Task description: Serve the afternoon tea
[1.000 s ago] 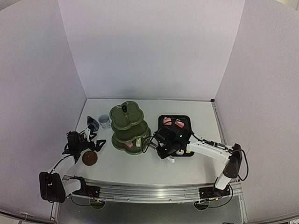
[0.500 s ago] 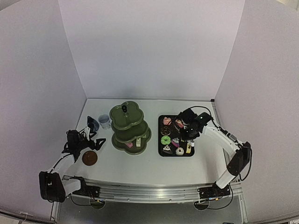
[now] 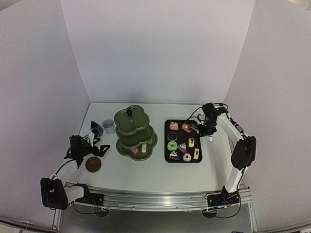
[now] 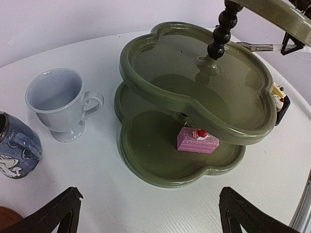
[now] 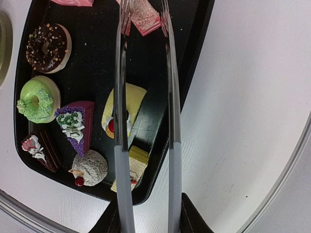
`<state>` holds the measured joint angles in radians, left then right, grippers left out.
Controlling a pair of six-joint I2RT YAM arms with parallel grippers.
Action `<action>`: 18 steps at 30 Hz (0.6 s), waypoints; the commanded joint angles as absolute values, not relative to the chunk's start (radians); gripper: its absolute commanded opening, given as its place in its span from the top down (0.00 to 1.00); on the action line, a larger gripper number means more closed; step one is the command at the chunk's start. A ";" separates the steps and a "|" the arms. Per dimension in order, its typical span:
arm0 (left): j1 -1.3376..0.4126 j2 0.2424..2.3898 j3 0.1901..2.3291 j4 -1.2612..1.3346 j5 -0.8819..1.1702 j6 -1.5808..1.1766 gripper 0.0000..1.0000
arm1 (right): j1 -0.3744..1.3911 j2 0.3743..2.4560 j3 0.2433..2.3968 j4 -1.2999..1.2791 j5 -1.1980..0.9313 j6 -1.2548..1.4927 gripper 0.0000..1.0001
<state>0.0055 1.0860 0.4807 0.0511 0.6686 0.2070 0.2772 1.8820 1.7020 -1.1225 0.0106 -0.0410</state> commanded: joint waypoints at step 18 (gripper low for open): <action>0.003 1.106 0.535 0.050 0.650 0.240 0.01 | 0.242 1.883 1.692 -1.122 -0.106 -0.261 0.65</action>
<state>0.0055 1.0972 0.4911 0.0425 0.6518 0.2346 0.2371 1.8946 1.6995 -1.1233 -0.0813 -0.2160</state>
